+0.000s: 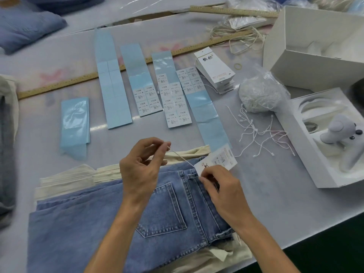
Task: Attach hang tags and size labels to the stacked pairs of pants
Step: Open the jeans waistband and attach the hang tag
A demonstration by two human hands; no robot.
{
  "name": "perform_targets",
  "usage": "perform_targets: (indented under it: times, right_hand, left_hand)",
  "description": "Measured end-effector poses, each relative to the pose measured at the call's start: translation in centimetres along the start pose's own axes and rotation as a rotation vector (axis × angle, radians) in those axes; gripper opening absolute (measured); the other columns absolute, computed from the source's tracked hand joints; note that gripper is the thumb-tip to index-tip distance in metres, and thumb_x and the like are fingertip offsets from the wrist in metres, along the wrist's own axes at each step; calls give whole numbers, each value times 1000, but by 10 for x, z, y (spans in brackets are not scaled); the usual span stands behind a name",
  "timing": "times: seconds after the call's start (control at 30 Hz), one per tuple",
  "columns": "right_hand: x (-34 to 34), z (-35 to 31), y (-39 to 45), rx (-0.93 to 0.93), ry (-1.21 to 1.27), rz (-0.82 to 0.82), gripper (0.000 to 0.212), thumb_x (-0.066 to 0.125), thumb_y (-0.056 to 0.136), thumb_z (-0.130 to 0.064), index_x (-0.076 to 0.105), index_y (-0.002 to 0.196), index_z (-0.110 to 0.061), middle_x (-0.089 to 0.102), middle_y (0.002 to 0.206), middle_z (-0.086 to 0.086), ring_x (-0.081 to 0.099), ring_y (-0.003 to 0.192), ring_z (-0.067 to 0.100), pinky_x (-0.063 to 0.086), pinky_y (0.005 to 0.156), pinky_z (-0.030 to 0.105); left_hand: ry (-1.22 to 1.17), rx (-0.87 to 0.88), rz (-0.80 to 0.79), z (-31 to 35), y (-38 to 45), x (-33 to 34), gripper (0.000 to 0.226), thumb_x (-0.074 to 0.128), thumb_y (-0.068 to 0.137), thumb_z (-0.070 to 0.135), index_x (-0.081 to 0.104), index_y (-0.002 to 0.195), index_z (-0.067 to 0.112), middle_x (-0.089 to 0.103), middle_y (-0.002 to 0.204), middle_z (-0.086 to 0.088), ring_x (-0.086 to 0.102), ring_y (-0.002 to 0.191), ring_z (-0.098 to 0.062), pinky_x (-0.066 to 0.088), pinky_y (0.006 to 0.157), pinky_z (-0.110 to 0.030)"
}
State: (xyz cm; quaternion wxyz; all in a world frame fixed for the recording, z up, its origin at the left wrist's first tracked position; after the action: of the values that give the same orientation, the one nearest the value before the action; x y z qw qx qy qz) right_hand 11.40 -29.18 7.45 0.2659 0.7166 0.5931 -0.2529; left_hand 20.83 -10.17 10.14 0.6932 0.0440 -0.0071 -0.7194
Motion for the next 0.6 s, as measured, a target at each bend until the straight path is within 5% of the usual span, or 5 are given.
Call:
perform_targets:
  times: [0.2,0.4,0.5,0.6]
  right_hand:
    - [-18,-24,-9,-25,125,80,6,69,92,-20,68,98,-18,65,91,-14,63,81,7,50,70,14]
    - [-28,-30,-12,186,418,73,19,73,91,-14,74,100,-30,74,96,-10,71,91,14,54,77,17]
    - [-26,-27,-12,339,573,68,28,74,89,-5,76,96,-32,76,91,-5,73,86,14,56,77,19]
    - [-24,-22,-11,391,591,59,27,73,90,-4,75,90,-31,75,89,-3,72,83,15,57,76,22]
  left_hand:
    - [-148,-47,-44,2,-7,22,13,77,86,5,72,98,6,78,90,-9,76,89,-27,61,81,-35]
    - [-259,-194,-166,-4,-21,44,13,80,80,4,81,90,13,79,88,-4,75,84,-18,57,77,-23]
    - [-64,-46,-282,-7,-24,45,13,78,85,4,81,95,13,78,95,3,73,93,-13,54,83,-22]
    - [318,298,-388,-11,-25,39,13,75,87,9,81,96,17,75,96,10,69,91,-7,53,79,-27]
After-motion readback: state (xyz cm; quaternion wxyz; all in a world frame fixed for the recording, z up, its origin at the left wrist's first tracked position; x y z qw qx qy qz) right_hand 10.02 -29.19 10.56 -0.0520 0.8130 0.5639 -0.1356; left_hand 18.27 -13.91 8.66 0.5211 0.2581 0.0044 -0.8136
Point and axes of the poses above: each hand's wrist, its own y-axis towards the middle knuckle, its own x-axis out of the palm, z = x × y, the point moved 2 cm from there along y, towards the middle knuckle
